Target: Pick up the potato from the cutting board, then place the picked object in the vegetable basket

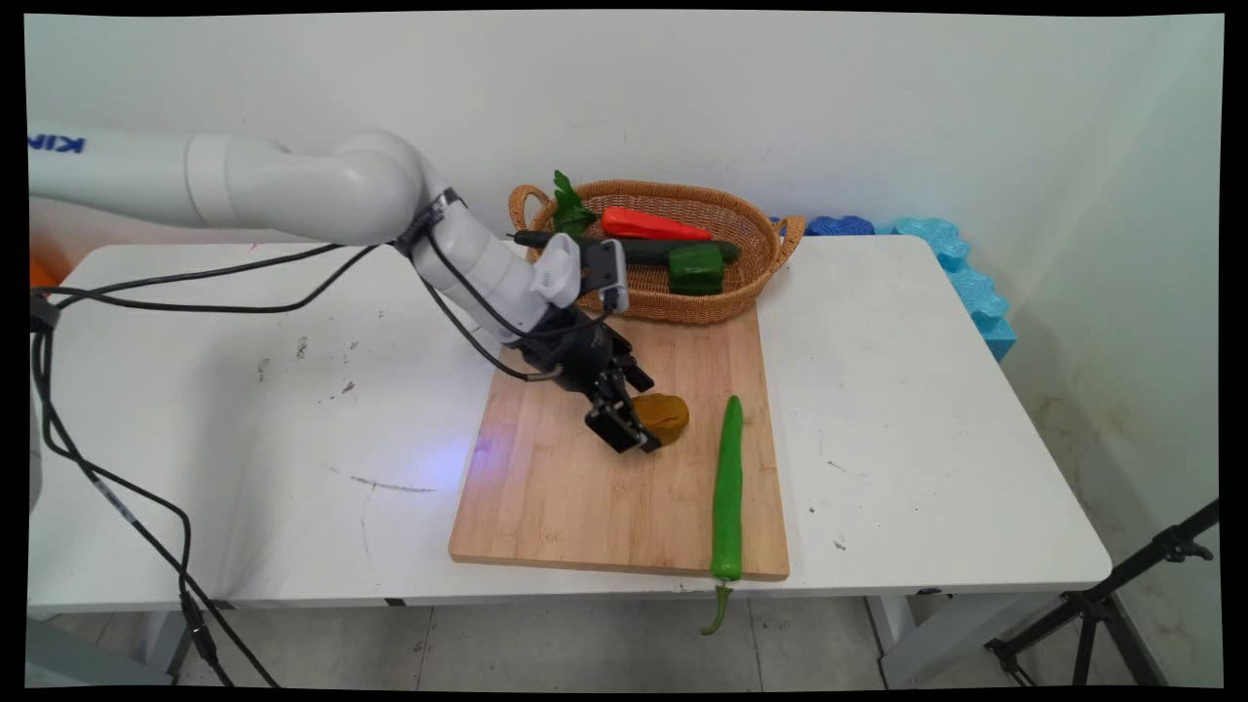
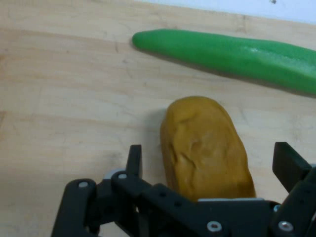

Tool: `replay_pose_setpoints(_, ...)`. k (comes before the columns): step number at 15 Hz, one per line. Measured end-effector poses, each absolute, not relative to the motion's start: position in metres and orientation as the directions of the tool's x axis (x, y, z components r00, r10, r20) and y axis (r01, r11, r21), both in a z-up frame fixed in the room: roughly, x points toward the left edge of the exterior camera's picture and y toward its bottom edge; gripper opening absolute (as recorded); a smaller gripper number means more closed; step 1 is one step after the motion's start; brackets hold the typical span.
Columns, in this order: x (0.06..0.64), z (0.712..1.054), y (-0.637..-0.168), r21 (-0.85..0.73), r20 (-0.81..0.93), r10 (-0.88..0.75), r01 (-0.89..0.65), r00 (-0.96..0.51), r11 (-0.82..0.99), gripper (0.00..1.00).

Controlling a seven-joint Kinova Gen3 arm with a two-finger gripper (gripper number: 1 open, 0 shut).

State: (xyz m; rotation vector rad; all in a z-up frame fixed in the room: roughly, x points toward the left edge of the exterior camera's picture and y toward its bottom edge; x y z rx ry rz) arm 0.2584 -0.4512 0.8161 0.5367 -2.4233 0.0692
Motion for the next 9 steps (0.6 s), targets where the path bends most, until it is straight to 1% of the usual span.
replay_pose_setpoints(4, 0.247, 0.806, -0.457, 0.076, 0.611, -0.351, -0.388, -0.71, 0.918, 1.0)
replay_pose_setpoints(5, 0.244, 0.805, -0.457, 0.074, 0.611, -0.348, -0.386, -0.711, 0.919, 0.0)
replay_pose_setpoints(9, 0.24, 0.801, -0.458, 0.068, 0.61, -0.34, -0.38, -0.716, 0.922, 0.0)
